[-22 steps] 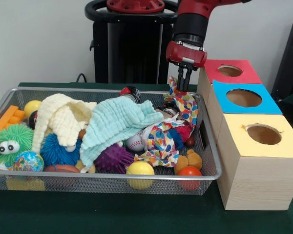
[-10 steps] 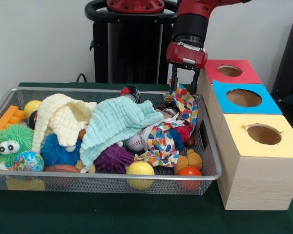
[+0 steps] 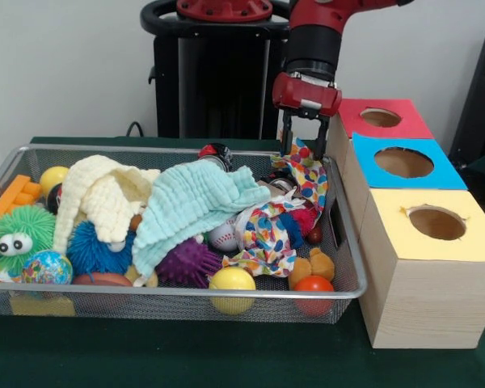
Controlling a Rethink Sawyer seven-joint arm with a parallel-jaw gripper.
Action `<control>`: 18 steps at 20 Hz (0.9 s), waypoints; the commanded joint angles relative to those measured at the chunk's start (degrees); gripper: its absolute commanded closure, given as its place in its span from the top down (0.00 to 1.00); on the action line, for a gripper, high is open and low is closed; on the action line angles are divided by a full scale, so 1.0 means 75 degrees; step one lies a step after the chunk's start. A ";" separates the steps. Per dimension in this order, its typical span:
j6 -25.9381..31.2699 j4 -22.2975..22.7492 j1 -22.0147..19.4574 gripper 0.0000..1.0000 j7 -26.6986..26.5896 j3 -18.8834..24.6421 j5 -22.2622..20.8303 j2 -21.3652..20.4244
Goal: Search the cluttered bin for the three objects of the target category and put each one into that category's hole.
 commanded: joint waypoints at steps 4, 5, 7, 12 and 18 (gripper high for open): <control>0.0867 -0.0647 -0.0033 1.00 -0.0180 -0.0839 0.0266 0.1127; 0.0915 -0.0623 -0.0002 1.00 -0.0200 -0.0913 0.0242 0.1329; 0.0940 -0.0539 0.0069 1.00 -0.0109 -0.0969 0.0129 0.1474; 0.1257 -0.0580 0.0005 1.00 0.0205 -0.1038 -0.0529 0.1933; 0.1269 -0.0264 -0.0243 1.00 0.0371 -0.0809 -0.1123 0.2059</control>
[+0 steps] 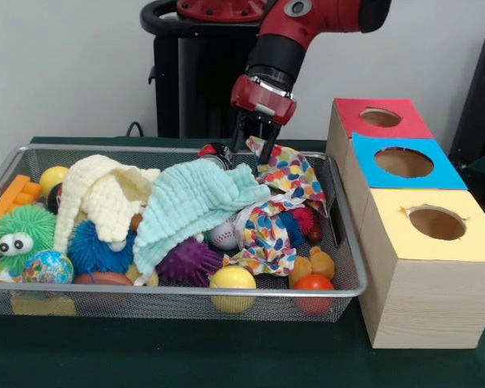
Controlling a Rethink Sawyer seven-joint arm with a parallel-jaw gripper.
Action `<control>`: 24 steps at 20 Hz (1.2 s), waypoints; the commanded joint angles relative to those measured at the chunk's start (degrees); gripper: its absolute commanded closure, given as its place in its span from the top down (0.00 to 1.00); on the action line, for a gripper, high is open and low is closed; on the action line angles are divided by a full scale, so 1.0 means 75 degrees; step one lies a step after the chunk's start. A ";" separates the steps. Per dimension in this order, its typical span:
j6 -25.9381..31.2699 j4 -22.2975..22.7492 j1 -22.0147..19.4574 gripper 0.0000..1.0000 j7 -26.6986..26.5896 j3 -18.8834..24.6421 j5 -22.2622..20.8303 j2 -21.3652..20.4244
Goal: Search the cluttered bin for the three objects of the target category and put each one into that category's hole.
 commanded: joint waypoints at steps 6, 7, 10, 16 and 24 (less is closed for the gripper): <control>0.0042 0.0469 -0.0551 1.00 0.1005 0.0424 -0.1356 0.0459; 0.0109 0.0521 -0.0555 1.00 0.1028 0.0418 -0.1386 0.0464; 0.0324 0.0695 -0.0584 1.00 0.1028 0.0358 -0.1419 0.0459; -0.0578 0.1191 -0.0876 1.00 0.0973 0.0474 -0.0959 -0.0710; -0.1551 0.2027 -0.0814 1.00 0.0555 0.0063 -0.0060 -0.3440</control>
